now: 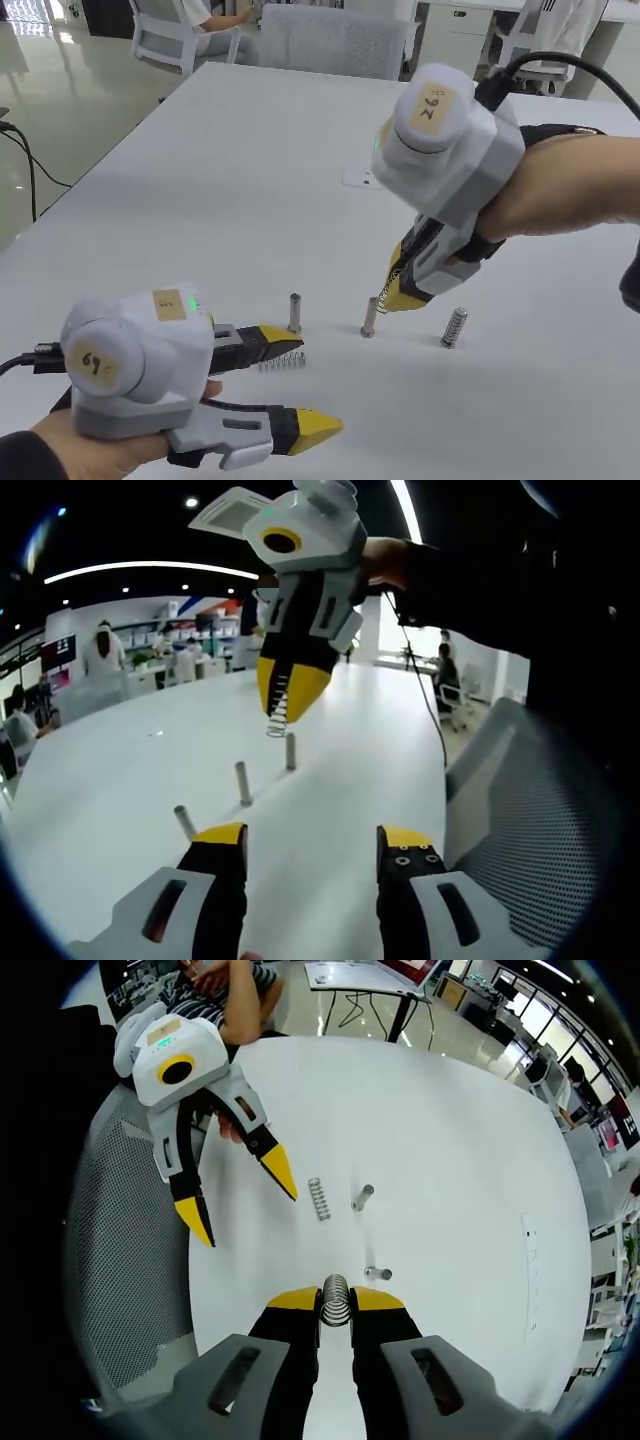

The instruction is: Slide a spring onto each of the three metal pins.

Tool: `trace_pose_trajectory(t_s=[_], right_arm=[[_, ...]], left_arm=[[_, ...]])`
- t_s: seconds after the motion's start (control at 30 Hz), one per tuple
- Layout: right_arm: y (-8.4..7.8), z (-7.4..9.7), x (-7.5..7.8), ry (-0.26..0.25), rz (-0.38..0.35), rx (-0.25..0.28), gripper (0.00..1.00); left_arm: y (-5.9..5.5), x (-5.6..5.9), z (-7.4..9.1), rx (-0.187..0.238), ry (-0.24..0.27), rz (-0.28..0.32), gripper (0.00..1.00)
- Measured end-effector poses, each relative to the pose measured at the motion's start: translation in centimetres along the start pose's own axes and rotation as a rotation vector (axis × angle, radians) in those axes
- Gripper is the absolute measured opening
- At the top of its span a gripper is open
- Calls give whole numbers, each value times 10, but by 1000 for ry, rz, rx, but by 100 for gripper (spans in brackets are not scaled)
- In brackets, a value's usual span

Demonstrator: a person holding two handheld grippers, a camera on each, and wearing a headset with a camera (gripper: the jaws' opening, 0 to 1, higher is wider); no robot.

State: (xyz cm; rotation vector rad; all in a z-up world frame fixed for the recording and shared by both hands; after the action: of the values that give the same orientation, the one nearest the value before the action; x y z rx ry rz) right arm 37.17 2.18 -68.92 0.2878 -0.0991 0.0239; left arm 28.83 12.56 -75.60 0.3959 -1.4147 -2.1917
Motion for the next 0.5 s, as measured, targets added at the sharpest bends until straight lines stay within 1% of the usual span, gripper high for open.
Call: trace_pose_trajectory(t_s=[0.2,0.3,0.5], right_arm=[[-1,-3,5,-9,-1,-6,8],[-3,-4,7,-16,2,-15,8],[-2,-7,16,-32,12,-24,8]], left_arm=[[-2,-3,0,-7,16,11,50],[-2,-5,1,-4,28,18,51],[-3,-9,2,-9,55,32,53]])
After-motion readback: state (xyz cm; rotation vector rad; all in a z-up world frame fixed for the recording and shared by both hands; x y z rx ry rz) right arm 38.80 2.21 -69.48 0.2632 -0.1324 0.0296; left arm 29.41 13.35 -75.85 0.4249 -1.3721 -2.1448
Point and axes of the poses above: the centre of the closed fingertips' face, and the gripper's own axes: z roughly backward along the fingers, x roughly to its right, y roughly out of its top, the point moved 6 cm from there along z, roughly backward along the fingers, and after that the axes turned 3 degrees about -x, right-handed, at the moved point
